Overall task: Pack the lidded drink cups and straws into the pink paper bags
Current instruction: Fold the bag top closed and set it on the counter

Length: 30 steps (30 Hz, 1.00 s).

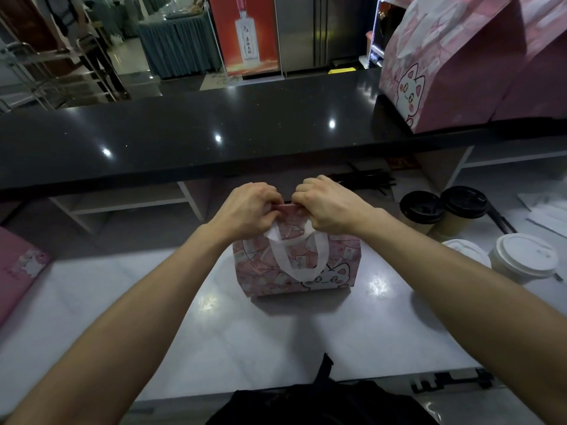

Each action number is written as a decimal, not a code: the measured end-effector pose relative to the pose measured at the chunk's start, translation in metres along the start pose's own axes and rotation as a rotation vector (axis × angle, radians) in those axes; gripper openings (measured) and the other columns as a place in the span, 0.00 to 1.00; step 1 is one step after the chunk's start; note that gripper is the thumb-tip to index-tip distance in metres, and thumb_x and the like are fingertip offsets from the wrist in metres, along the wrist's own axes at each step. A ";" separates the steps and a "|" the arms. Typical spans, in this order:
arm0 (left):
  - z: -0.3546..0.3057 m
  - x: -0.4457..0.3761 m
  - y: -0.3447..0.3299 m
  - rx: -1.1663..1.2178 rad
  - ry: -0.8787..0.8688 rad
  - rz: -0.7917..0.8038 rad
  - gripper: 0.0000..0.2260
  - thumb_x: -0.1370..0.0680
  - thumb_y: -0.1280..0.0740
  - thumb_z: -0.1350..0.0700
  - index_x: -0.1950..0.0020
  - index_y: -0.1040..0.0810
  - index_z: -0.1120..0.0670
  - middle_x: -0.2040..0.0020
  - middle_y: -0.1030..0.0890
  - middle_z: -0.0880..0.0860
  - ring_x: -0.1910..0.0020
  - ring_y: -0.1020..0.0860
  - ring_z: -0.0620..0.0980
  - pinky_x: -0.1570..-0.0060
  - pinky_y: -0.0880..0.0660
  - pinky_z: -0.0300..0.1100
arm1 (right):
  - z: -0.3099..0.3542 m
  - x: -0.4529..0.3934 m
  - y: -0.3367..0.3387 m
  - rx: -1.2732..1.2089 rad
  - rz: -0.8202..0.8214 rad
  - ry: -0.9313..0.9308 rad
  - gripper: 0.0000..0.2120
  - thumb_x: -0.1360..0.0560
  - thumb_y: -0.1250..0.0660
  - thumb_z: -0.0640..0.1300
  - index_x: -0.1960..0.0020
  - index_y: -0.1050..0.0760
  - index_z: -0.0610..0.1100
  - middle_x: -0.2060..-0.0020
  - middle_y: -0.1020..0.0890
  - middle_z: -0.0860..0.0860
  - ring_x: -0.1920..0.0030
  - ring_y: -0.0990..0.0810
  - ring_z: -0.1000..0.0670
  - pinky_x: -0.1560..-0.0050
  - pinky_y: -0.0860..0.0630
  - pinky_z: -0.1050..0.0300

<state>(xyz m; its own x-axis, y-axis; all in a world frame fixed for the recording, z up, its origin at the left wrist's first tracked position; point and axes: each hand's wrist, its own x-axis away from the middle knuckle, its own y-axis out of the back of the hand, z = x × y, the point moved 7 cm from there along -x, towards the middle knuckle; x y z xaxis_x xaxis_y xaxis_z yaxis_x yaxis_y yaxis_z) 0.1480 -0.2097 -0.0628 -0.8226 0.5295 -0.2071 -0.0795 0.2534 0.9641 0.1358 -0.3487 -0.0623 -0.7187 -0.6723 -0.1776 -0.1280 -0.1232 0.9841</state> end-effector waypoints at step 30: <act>0.071 0.026 0.024 0.016 0.163 -0.033 0.07 0.22 0.20 0.56 0.46 0.10 0.48 0.54 0.17 0.42 0.54 0.19 0.47 0.51 0.17 0.52 | -0.078 0.072 -0.004 -0.323 0.034 -0.489 0.13 0.20 0.24 0.49 0.60 0.24 0.59 0.56 0.18 0.57 0.54 0.20 0.52 0.53 0.20 0.48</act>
<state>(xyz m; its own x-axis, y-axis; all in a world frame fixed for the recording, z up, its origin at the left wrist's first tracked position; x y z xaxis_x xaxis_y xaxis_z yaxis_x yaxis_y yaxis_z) 0.1653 -0.1322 -0.0571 -0.9002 0.3830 -0.2071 -0.0997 0.2818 0.9543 0.1381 -0.4534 -0.0795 -0.9603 -0.2747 -0.0483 0.0607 -0.3749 0.9251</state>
